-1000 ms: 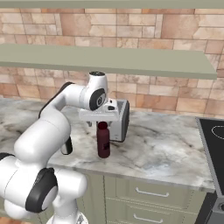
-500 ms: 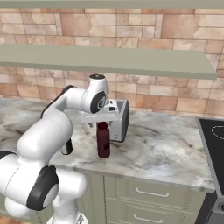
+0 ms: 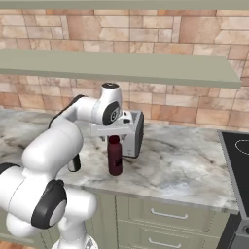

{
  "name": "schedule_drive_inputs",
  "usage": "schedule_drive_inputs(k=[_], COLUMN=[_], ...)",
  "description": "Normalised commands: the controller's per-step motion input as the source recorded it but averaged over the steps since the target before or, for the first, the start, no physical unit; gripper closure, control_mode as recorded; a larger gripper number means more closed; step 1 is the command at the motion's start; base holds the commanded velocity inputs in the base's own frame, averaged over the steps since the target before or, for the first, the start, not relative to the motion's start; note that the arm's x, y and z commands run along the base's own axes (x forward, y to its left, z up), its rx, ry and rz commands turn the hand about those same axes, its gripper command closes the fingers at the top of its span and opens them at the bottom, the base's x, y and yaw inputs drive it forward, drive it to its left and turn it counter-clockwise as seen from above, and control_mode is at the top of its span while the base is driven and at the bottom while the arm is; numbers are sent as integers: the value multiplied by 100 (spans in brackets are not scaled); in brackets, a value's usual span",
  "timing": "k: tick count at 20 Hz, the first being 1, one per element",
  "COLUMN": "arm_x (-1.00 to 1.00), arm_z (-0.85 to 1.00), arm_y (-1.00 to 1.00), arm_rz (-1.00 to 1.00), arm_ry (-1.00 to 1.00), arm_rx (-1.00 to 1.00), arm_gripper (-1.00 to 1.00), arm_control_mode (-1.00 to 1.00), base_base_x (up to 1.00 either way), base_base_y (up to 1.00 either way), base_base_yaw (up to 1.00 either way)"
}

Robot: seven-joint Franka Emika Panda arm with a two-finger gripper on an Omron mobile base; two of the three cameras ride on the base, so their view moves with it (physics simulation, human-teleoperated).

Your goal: There is a wine glass and glass cup on the dining counter. Place the wine bottle next to the wine glass and the juice bottle next to the glass cup.

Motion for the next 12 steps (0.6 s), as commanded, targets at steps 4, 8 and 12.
schedule_drive_inputs(k=[4, 8, 12], arm_x=[-1, 2, 3], arm_z=[-20, -24, -14], arm_y=[-3, 1, 6], arm_rz=[0, 0, 0], arm_ry=[0, 0, 0], arm_rx=[0, 0, 0], arm_gripper=[-100, -100, -100], arm_control_mode=[-100, -100, -100], base_base_x=[0, 0, 0], base_base_y=[0, 0, 0], base_base_yaw=[0, 0, 0])
